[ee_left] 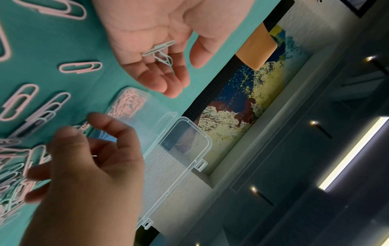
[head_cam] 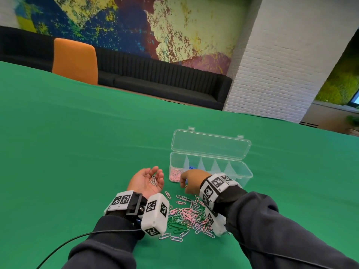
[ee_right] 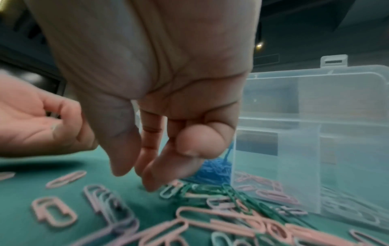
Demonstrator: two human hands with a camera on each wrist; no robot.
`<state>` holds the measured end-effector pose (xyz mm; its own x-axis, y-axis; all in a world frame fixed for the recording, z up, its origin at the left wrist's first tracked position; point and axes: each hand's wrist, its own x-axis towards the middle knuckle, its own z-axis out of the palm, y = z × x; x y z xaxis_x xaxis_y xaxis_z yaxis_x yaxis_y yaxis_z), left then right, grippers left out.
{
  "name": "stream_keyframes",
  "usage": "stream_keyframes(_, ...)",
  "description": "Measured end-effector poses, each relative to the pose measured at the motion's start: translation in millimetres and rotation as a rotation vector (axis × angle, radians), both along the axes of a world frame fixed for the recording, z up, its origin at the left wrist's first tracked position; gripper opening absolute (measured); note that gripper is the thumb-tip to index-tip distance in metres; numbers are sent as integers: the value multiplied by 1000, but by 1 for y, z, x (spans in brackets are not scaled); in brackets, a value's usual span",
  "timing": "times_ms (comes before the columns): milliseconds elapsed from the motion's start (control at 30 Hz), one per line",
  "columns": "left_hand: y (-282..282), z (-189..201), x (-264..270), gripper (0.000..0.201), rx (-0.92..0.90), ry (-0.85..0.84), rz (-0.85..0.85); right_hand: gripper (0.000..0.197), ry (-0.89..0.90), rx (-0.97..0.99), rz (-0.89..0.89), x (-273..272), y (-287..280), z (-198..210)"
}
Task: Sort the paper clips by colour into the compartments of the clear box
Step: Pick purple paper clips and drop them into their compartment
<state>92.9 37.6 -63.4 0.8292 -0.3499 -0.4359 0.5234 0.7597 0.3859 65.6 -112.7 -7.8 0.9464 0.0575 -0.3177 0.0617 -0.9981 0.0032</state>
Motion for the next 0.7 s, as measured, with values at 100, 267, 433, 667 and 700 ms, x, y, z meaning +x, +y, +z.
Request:
stream_keyframes(100, -1, 0, 0, 28, -15, 1, 2, 31, 48, -108, 2, 2, 2, -13)
stream_keyframes(267, -5, 0, -3, 29, 6, -12, -18, 21, 98, -114, -74, 0, -9, -17)
stream_keyframes(433, -9, 0, -7, 29, 26, -46, -63, 18, 34, 102, -147, -12, -24, -8)
stream_keyframes(667, -22, 3, -21, 29, 52, -76, -229, 14, -247, 889, -199, -31, -35, 26)
stream_keyframes(700, -23, 3, -21, 29, 25, -69, -229, 15, -248, 818, -195, -34, -36, 26)
